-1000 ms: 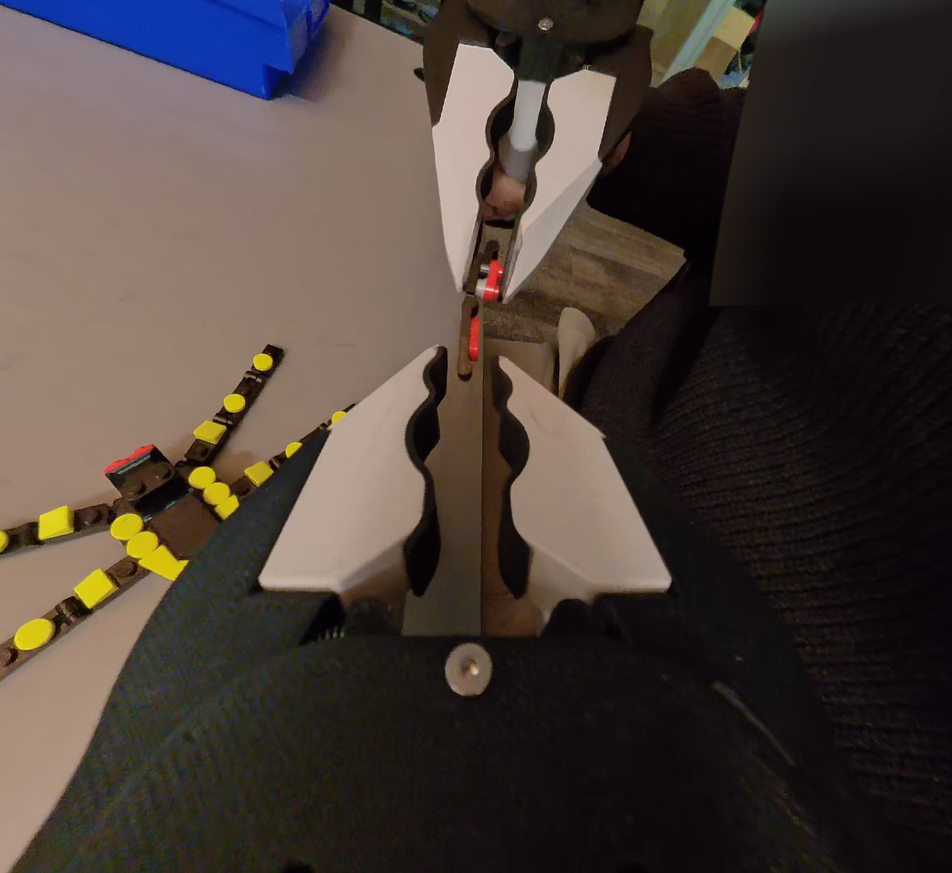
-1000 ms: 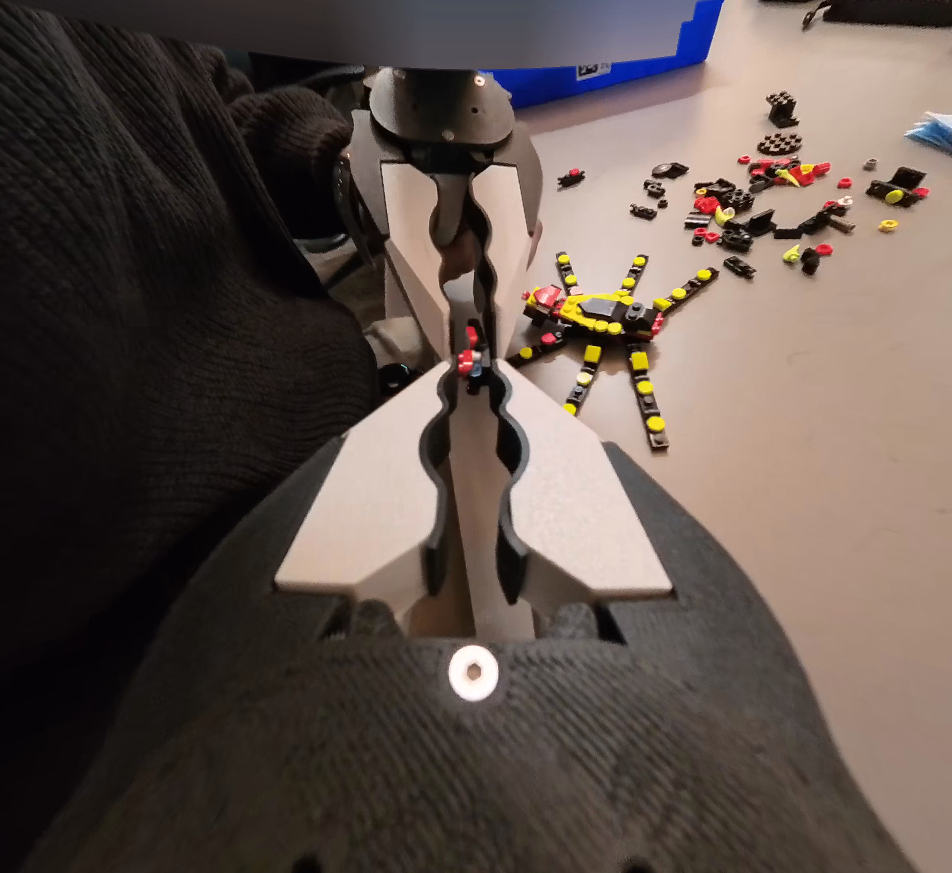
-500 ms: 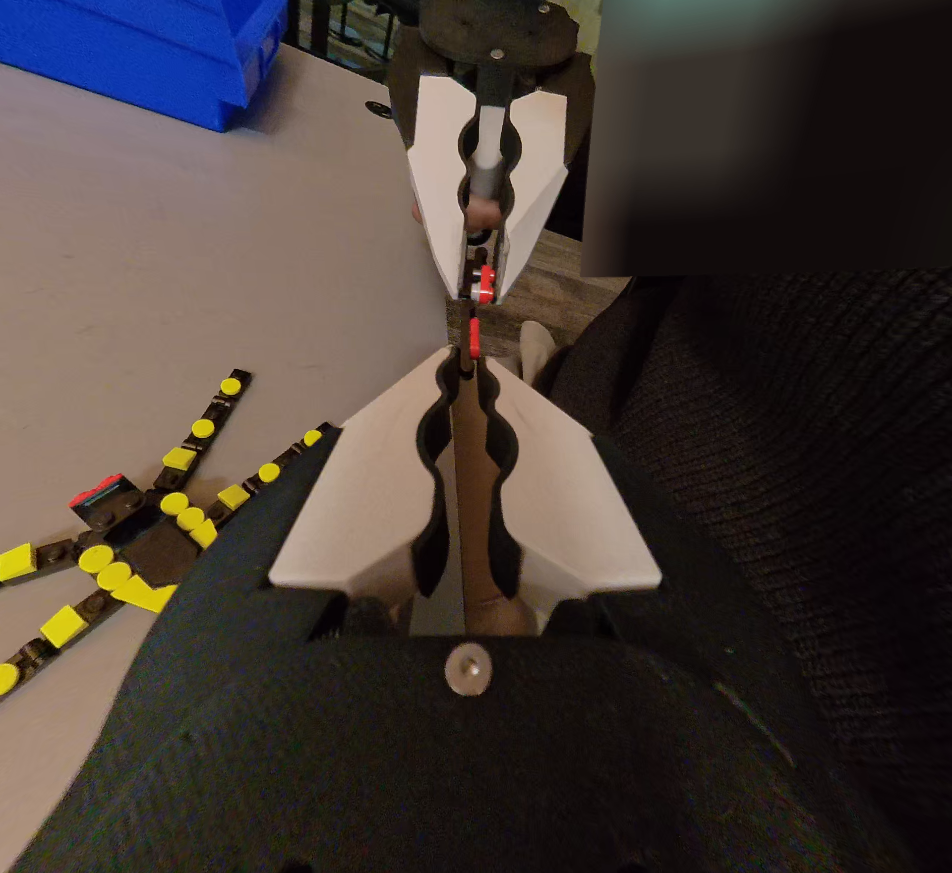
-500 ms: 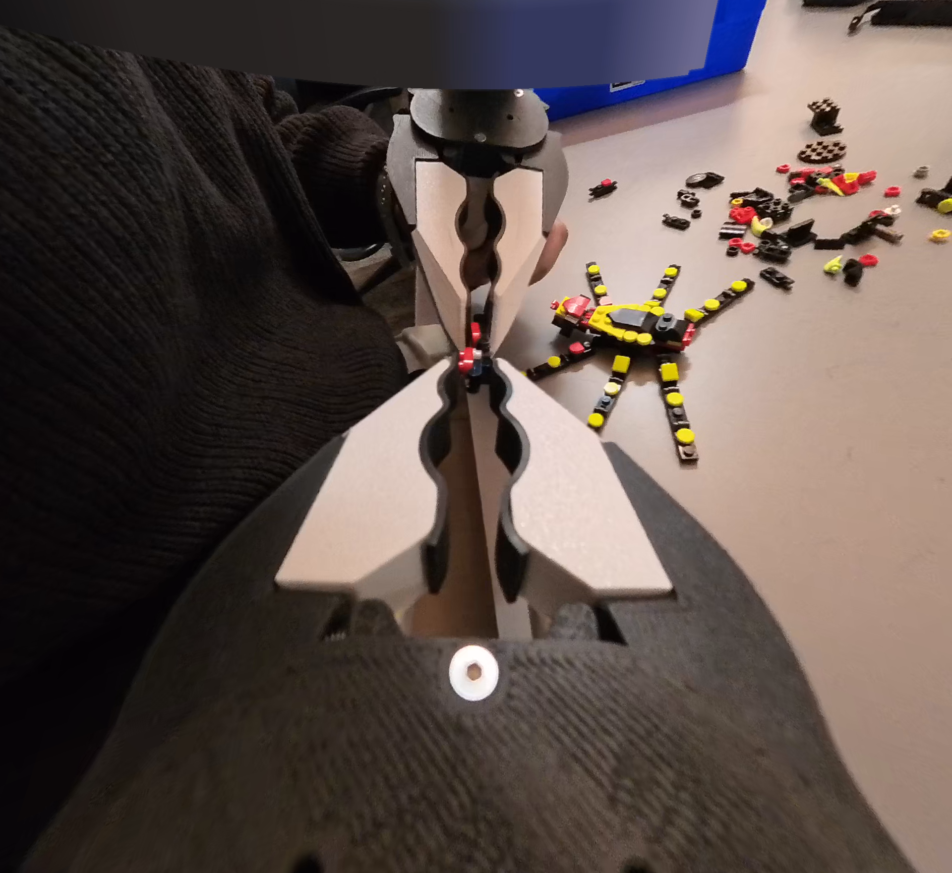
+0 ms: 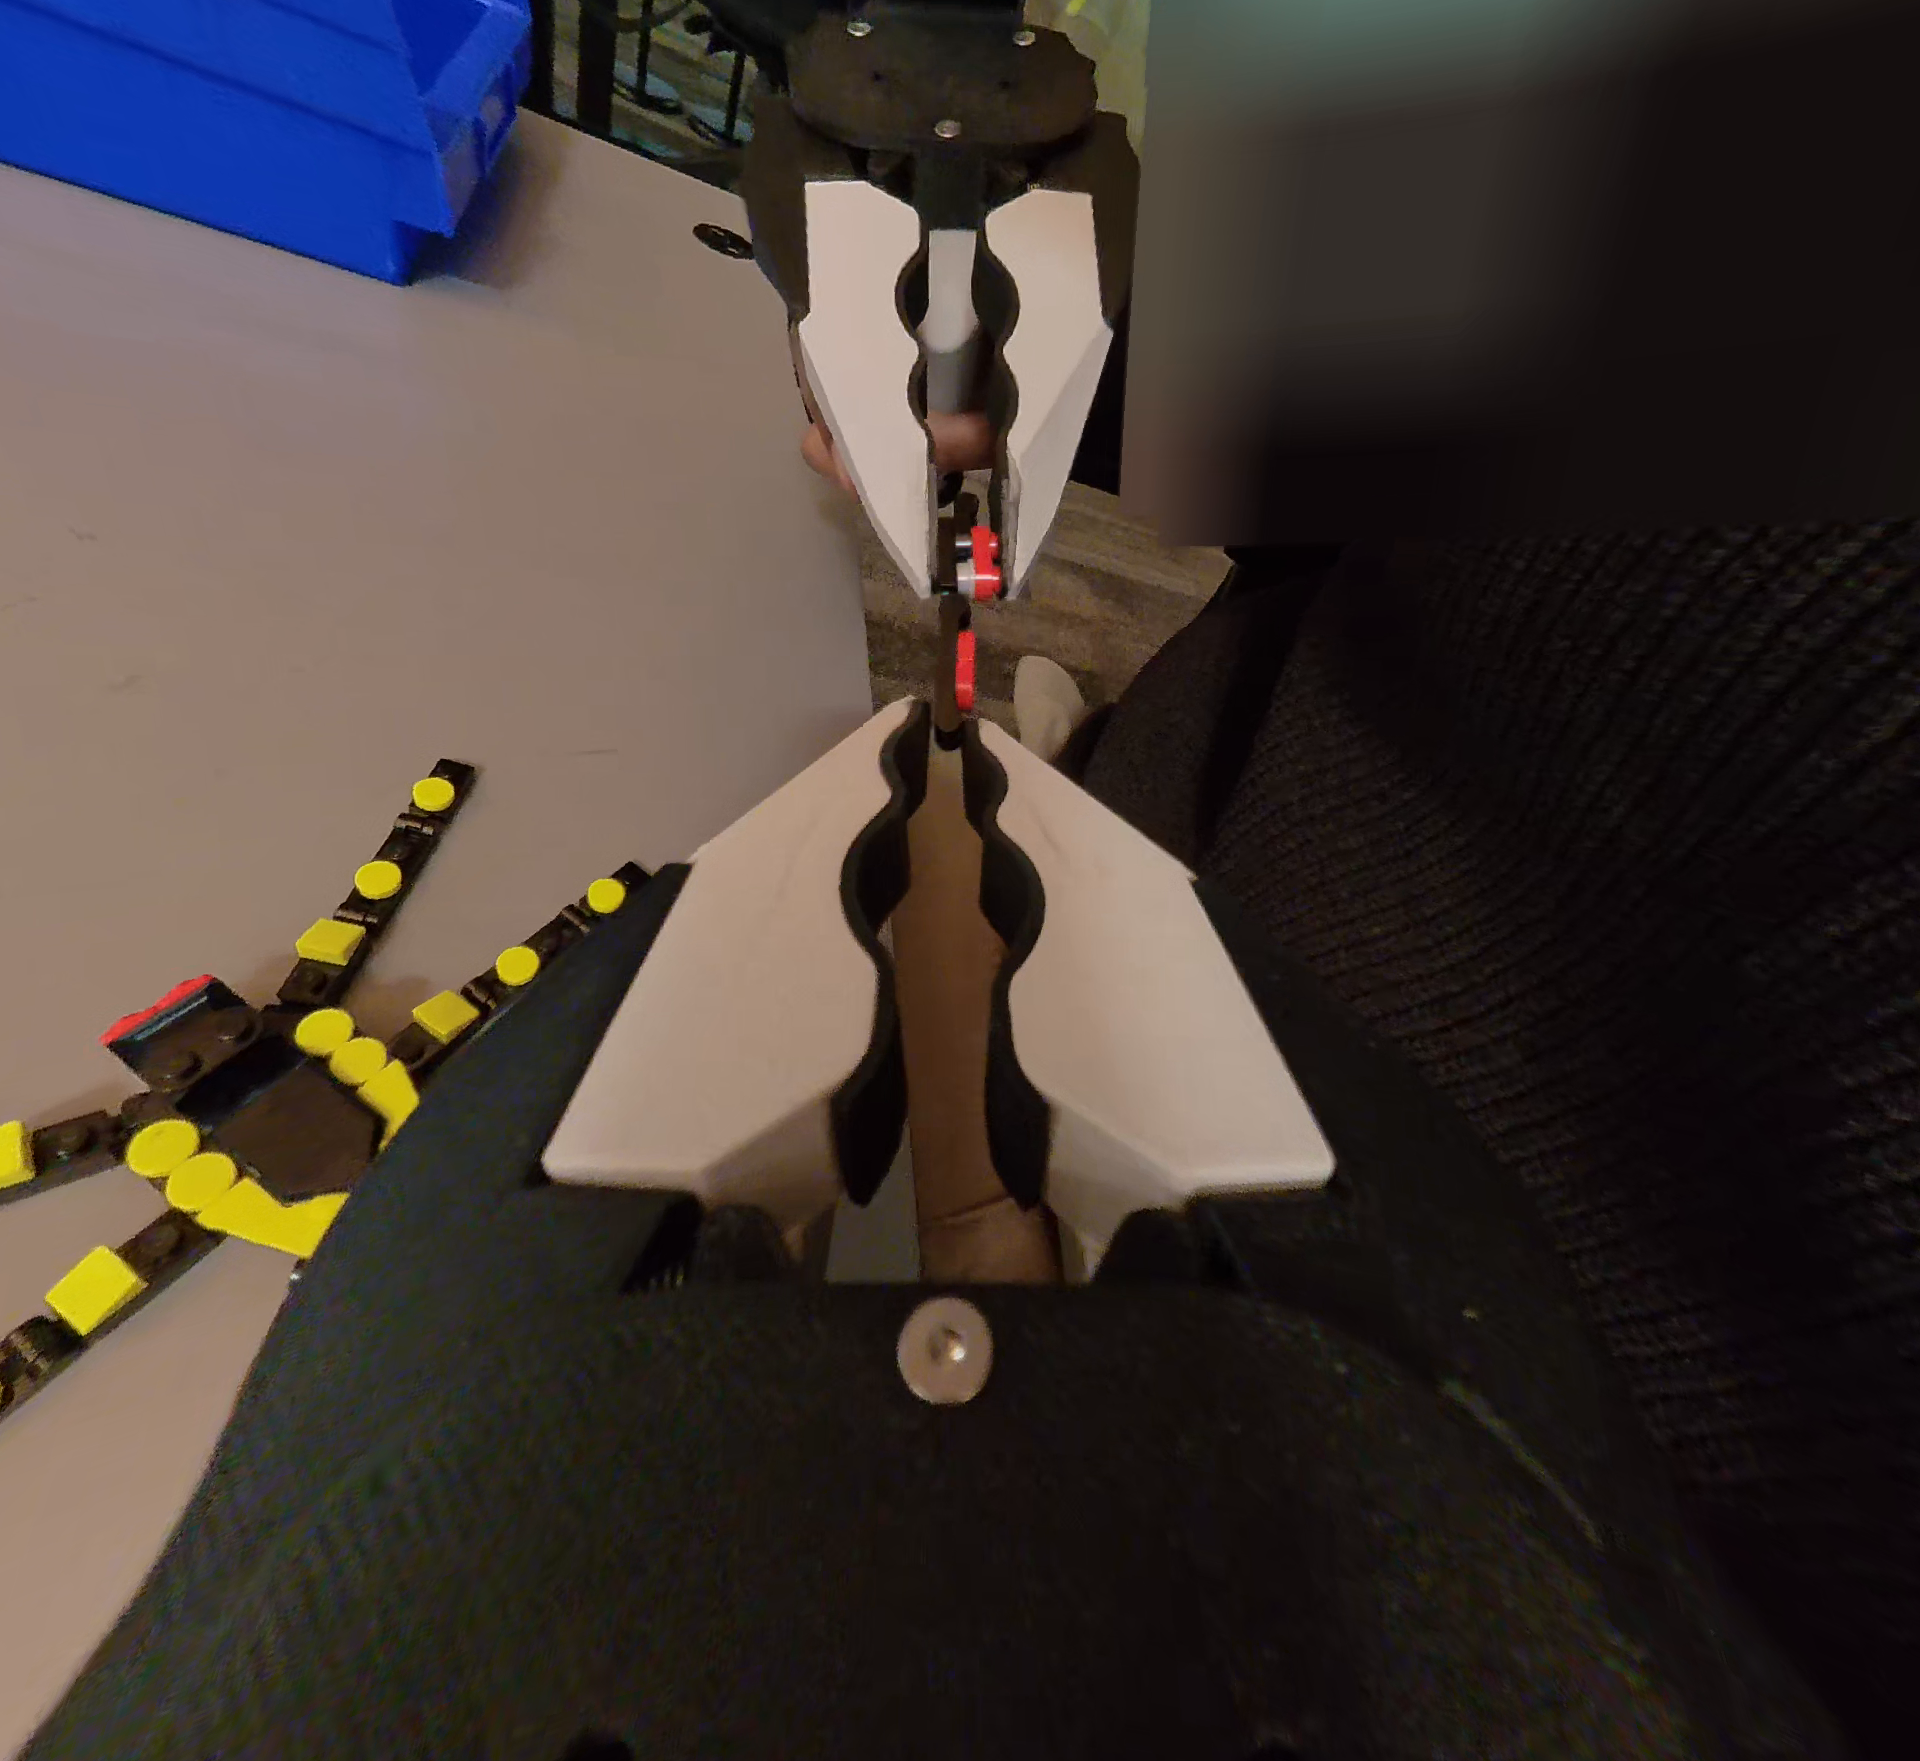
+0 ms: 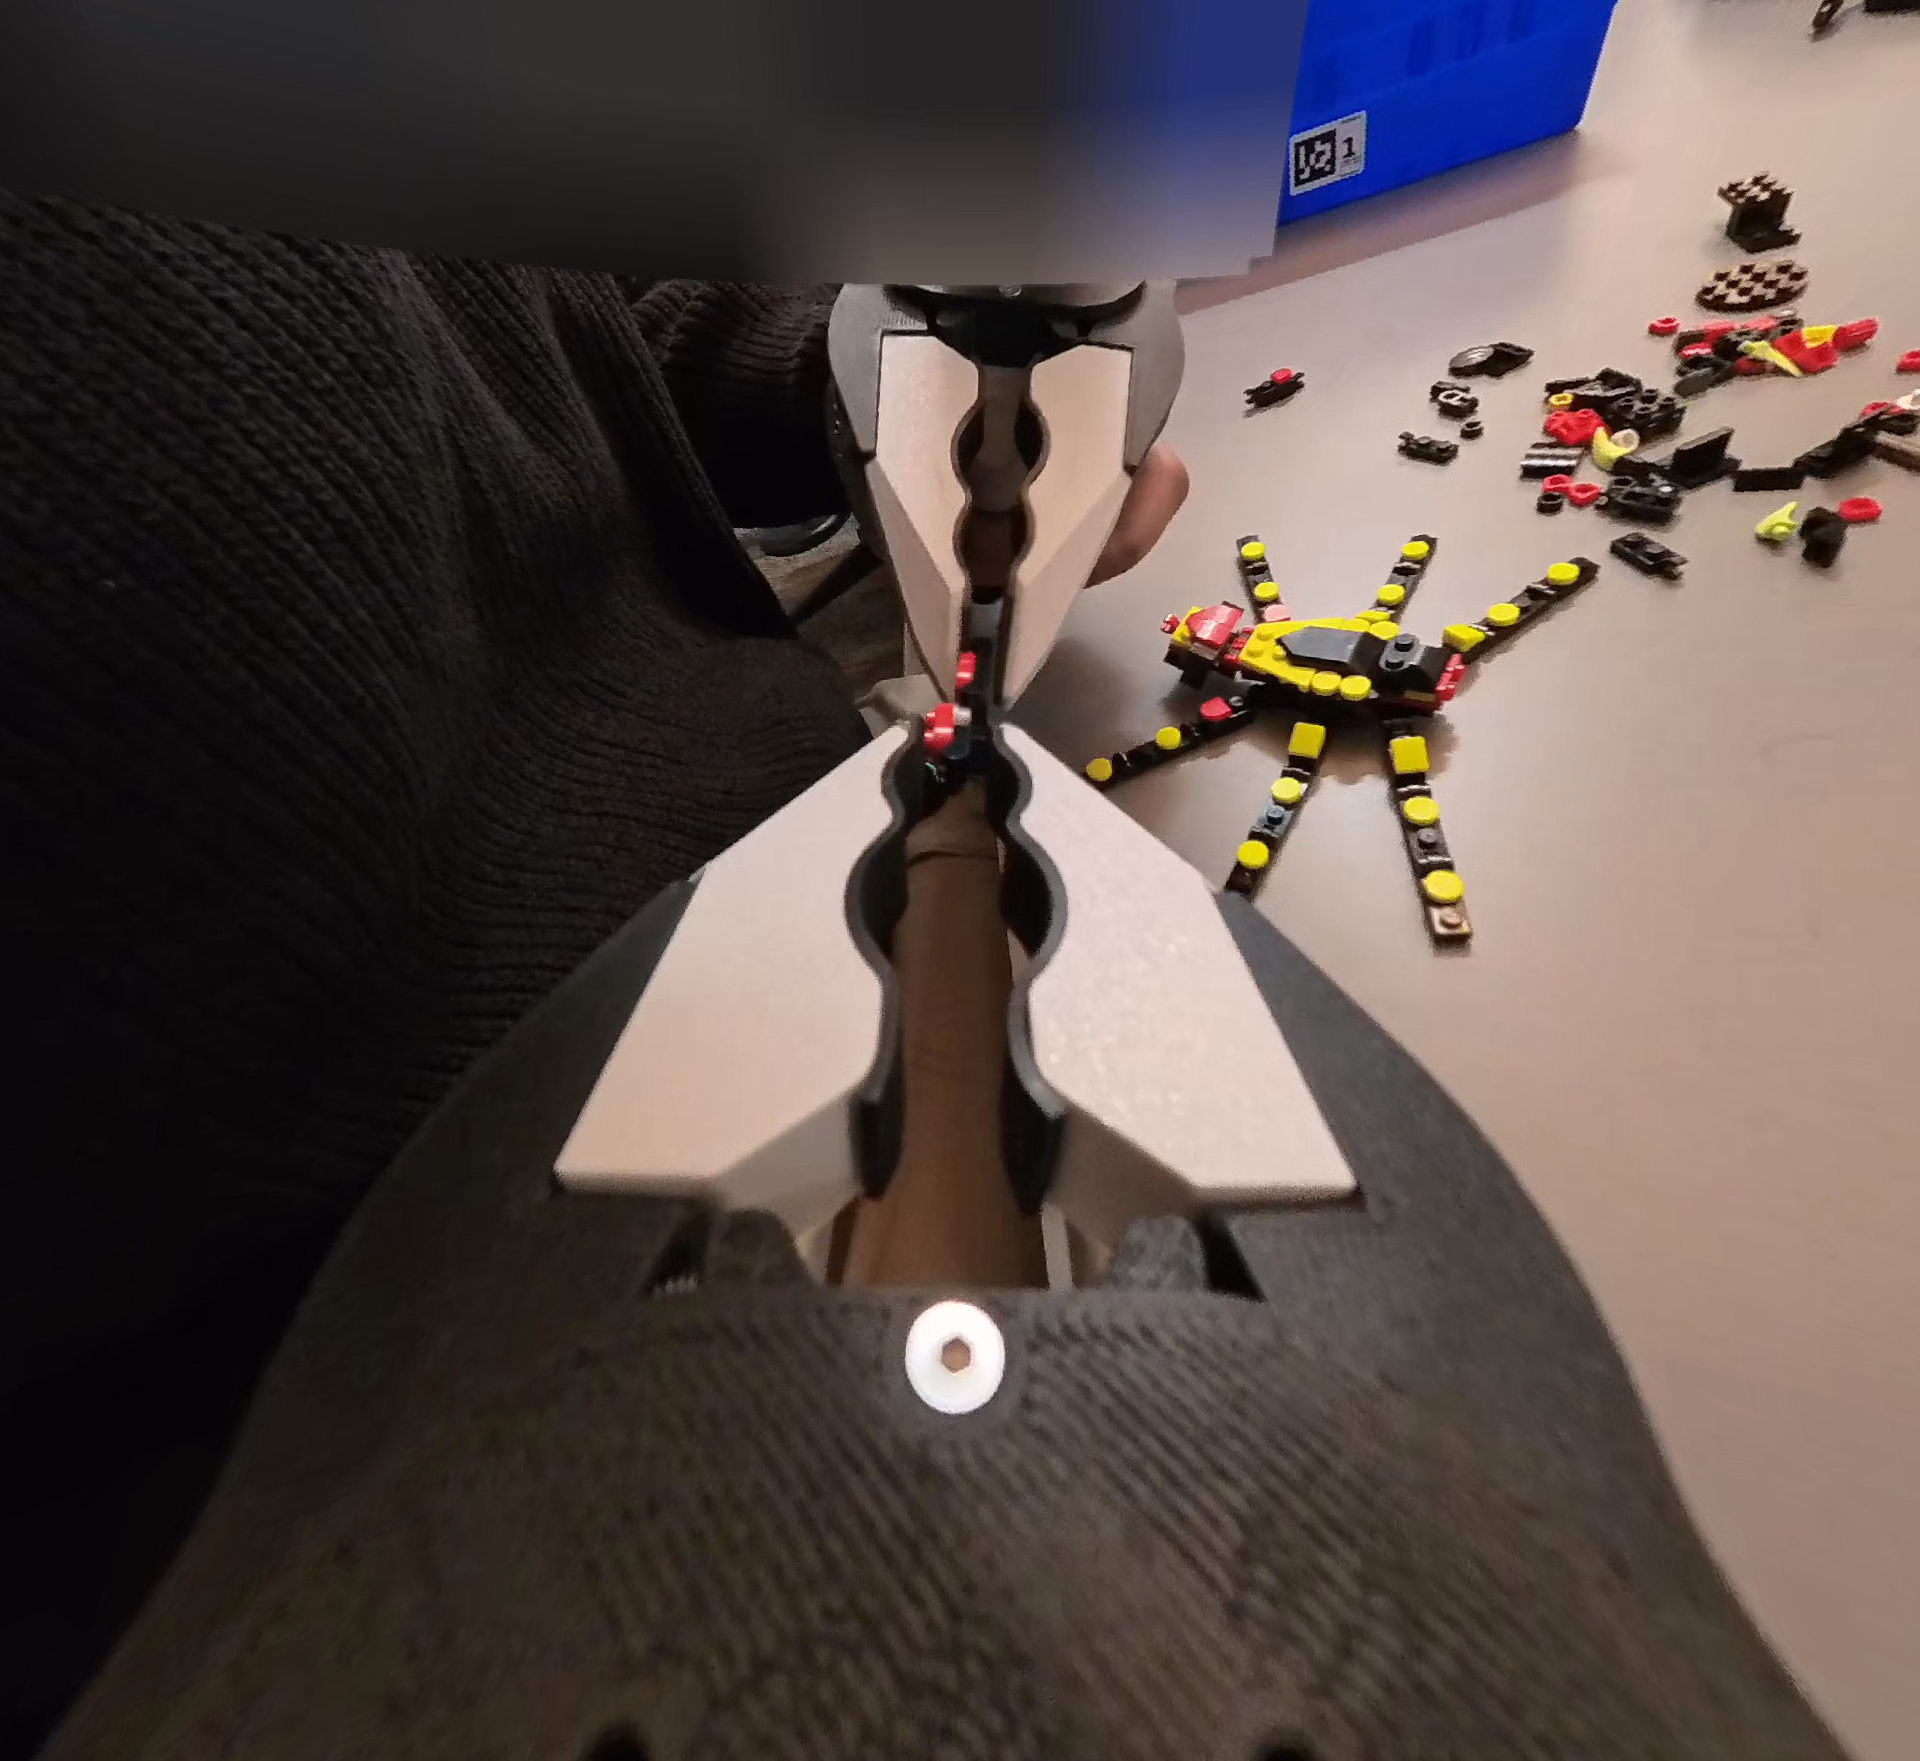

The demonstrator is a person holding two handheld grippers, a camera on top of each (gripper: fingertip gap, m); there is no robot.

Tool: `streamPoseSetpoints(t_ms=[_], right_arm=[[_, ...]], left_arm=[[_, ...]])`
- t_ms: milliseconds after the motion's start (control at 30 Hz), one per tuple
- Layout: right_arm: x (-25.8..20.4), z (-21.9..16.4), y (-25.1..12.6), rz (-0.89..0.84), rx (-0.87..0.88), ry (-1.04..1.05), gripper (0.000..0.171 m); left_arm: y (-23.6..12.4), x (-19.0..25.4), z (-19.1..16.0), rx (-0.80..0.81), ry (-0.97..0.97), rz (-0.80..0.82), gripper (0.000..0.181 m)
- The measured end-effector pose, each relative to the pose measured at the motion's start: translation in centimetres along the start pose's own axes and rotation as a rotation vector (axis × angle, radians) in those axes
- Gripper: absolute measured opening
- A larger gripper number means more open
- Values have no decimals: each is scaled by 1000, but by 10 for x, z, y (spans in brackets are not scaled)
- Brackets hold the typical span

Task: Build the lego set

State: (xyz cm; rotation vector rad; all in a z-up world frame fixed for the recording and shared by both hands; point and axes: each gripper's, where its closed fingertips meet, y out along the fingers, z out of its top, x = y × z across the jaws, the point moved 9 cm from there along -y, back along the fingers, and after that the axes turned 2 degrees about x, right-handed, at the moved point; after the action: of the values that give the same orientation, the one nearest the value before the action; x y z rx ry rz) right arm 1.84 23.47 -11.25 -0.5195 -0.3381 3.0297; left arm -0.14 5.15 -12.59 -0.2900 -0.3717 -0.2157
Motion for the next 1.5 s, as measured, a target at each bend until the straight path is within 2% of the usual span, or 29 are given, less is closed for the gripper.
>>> streamPoseSetpoints(t_ms=[100, 167, 333, 433, 500, 633, 867, 1067, 1300, 1333, 1433, 1500], right_arm=[[6, -1, -3, -41, 5, 26, 10], [21, -4, -10, -144, 22, 99, 9], [70, -45, -37, -440, -95, 471, 10], [81, -59, -47, -441, -26, 727, 10], [84, -60, -53, -442, 12, 785, 10], [85, -59, -55, -477, -6, 750, 10], [87, -53, -68, -557, 21, 690, 23], [77, -33, -68, -569, -2, 458, 32], [70, -42, -43, -623, -342, 202, 31], [70, -43, -40, -637, -368, 178, 29], [70, -44, -37, -678, -398, 112, 10], [68, -42, -34, -656, -391, 101, 10]], left_arm=[[-2, -6, 0, 11, -34, 34, 14], [-4, -11, 0, 17, -50, 84, 22], [-8, -16, 3, 59, -72, 110, 27], [-7, -16, 2, 45, -69, 111, 27], [-5, -14, 1, 28, -57, 105, 27], [-4, -10, 2, 28, -22, 101, 27], [-6, -12, 3, 50, -35, 106, 27], [-9, -15, 4, 70, -54, 120, 26], [-11, -18, 5, 86, -75, 136, 26], [-11, -18, 5, 85, -75, 137, 26], [-10, -18, 4, 81, -75, 139, 26], [-10, -19, 4, 76, -79, 139, 26]])
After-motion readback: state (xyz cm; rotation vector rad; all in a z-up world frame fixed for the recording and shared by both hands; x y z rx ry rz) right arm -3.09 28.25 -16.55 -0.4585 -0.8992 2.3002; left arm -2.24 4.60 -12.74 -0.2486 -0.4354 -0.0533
